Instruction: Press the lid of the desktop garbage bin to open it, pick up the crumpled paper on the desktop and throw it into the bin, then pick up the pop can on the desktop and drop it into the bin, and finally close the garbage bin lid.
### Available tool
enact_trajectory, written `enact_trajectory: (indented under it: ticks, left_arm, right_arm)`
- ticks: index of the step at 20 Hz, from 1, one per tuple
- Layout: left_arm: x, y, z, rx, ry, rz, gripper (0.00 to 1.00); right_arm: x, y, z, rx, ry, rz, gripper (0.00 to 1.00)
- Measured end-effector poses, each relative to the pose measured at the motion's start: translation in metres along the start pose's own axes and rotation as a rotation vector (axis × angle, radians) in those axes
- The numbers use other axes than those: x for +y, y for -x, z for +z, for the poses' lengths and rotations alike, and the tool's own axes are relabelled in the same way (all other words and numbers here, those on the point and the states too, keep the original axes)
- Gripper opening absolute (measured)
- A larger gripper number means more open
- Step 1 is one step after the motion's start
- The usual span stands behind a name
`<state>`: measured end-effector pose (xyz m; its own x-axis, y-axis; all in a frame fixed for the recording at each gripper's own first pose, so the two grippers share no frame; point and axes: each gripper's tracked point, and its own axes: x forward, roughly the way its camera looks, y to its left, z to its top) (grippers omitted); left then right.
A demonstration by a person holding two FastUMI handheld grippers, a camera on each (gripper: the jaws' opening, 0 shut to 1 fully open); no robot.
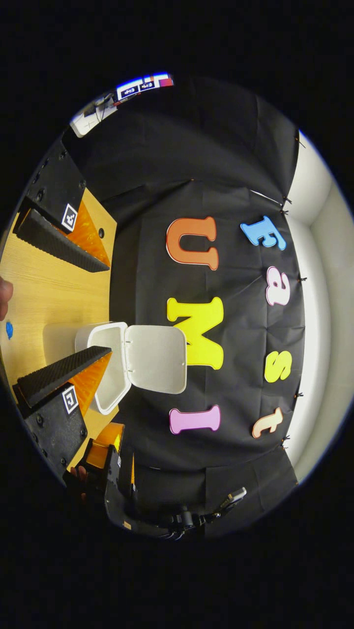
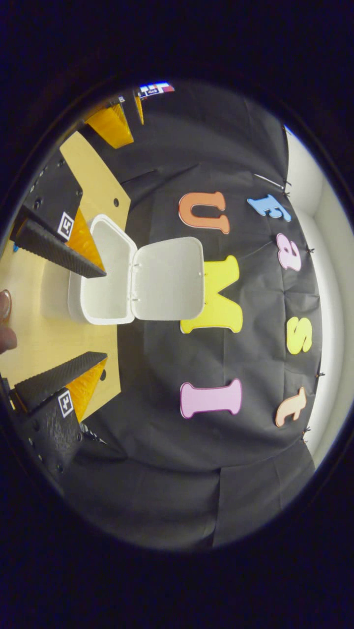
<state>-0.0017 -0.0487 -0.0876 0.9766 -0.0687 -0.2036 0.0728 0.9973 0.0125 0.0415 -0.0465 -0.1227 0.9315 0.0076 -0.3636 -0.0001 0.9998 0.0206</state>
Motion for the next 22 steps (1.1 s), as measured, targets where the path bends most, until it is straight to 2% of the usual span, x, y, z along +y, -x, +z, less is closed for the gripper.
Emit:
enact_trajectory:
  ticks: [5, 8, 9, 13, 17, 20, 22]
  left_arm:
    - [-0.019, -0.002, -0.051, 0.159, 0.002, -0.061, 0.98]
    - [-0.025, 0.006, -0.092, 0.271, 0.001, -0.087, 0.98]
    - [-0.026, 0.010, -0.107, 0.322, 0.005, -0.085, 0.98]
    - [-0.034, 0.029, -0.161, 0.507, 0.032, -0.097, 0.98]
    - [-0.039, 0.040, -0.214, 0.643, 0.091, -0.097, 0.99]
    - [-0.045, 0.050, -0.251, 0.714, 0.052, -0.114, 0.99]
    - [-0.053, 0.057, -0.273, 0.751, 0.040, -0.125, 0.99]
  right_arm:
    - [-0.005, 0.015, -0.026, 0.031, 0.040, 0.014, 0.94]
    - [-0.013, 0.015, -0.059, 0.110, 0.049, 0.029, 0.95]
    - [-0.019, 0.016, -0.069, 0.132, 0.061, 0.021, 0.97]
    - [-0.029, 0.022, -0.099, 0.187, 0.078, 0.012, 0.96]
    - [-0.022, 0.032, -0.131, 0.253, 0.101, 0.043, 0.96]
    - [-0.019, 0.037, -0.153, 0.299, 0.128, 0.069, 0.96]
    - [-0.033, 0.037, -0.165, 0.326, 0.124, 0.038, 0.98]
